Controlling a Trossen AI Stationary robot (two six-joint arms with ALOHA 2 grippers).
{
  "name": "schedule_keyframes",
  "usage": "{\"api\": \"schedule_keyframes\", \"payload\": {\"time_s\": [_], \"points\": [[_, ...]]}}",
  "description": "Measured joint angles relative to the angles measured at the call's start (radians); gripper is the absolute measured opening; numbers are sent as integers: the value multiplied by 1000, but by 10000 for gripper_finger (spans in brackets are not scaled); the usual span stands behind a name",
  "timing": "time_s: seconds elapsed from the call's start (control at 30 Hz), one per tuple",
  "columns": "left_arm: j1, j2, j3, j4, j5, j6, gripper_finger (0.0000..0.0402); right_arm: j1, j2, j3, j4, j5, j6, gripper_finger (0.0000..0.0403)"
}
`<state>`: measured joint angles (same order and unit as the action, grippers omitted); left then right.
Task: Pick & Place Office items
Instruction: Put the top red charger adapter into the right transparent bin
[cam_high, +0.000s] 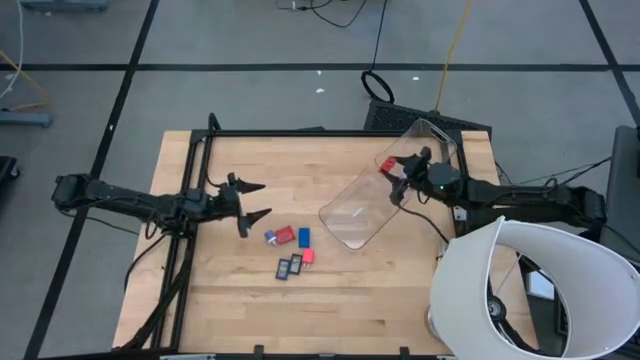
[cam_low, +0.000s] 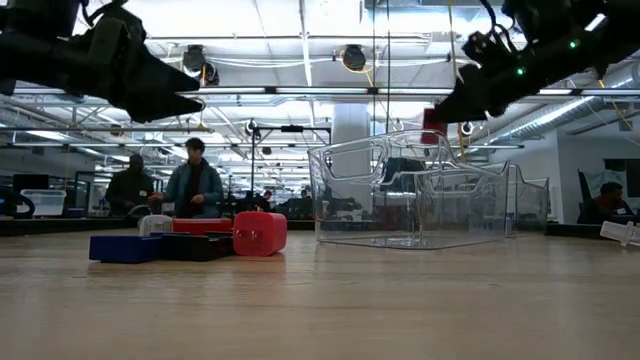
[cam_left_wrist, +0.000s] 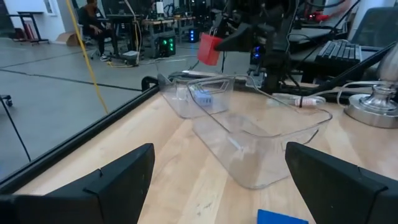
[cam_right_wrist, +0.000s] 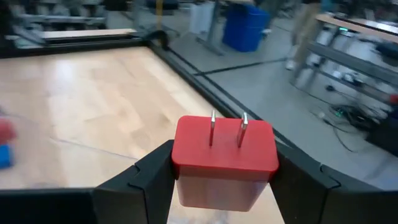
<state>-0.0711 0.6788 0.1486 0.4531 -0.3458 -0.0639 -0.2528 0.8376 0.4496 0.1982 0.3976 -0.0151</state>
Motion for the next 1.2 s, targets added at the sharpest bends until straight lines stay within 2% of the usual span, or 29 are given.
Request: {"api": "schedule_keyframes", "payload": {"time_s": [0.13, 0.67, 0.83, 1.07, 1.2], "points": [[0, 0, -7, 26, -1, -3, 365, -48, -38, -23, -35, 50, 37, 209], [0, 1, -7, 21, -4, -27, 365, -188, -58, -22, -203, 42, 135, 209], [0, 1, -7, 21, -4, -20, 365, -206, -58, -22, -203, -11, 136, 209], [0, 1, -7, 21, -4, -22, 365, -247, -58, -22, -210, -14, 182, 209], [0, 1, -7, 22, -4, -10, 365, -282, -57, -22, -228, -96, 188, 209]]}}
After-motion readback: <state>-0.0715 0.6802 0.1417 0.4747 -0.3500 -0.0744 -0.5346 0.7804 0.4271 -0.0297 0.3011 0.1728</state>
